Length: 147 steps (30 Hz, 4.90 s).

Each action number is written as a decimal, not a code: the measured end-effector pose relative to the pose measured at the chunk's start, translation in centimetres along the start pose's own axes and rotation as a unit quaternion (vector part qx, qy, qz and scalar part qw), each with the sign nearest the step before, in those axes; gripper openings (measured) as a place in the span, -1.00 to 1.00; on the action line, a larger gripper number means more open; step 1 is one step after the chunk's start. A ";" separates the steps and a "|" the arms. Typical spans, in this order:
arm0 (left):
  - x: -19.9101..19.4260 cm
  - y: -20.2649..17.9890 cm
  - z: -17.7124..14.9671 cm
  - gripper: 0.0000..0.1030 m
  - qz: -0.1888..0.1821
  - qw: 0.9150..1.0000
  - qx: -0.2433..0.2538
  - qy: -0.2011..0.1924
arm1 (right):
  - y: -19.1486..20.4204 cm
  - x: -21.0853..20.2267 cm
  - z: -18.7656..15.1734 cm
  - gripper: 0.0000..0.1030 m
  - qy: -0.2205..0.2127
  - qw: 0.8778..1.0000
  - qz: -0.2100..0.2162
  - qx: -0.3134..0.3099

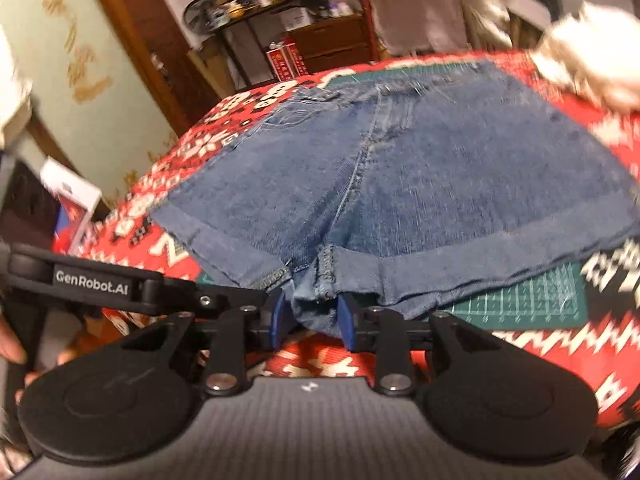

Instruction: Fold clothes

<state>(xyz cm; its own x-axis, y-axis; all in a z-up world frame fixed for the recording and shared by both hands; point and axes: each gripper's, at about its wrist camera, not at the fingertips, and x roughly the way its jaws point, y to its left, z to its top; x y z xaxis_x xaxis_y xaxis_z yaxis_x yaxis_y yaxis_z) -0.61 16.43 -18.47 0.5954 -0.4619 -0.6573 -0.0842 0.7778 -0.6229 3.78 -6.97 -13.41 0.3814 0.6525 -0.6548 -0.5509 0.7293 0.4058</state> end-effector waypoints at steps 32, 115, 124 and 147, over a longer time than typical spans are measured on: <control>0.0 0.6 -0.9 -0.90 -0.015 0.999 -0.038 -0.005 | -3.2 1.0 -2.0 -0.95 0.018 0.989 0.045 0.140; -9.0 14.3 2.8 -0.95 0.034 0.956 -0.222 -0.188 | -25.7 -4.1 -0.2 -0.86 -0.229 0.880 -0.021 0.415; -9.8 14.8 3.6 -0.95 0.072 0.955 -0.212 -0.197 | -26.4 -4.3 0.3 -0.87 -0.217 0.886 -0.045 0.407; -12.1 17.2 4.5 -0.39 0.087 0.935 -0.246 -0.241 | -25.0 -6.1 -1.4 -0.86 -0.214 0.890 -0.033 0.401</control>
<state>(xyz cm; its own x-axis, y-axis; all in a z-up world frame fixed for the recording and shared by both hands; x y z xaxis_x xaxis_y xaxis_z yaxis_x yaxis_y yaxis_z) -5.69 37.34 -19.36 0.8199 -0.0088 -0.5725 -0.4996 0.4776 -0.7228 14.18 -29.47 -20.45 0.7357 0.4961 -0.4611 0.1244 0.5702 0.8120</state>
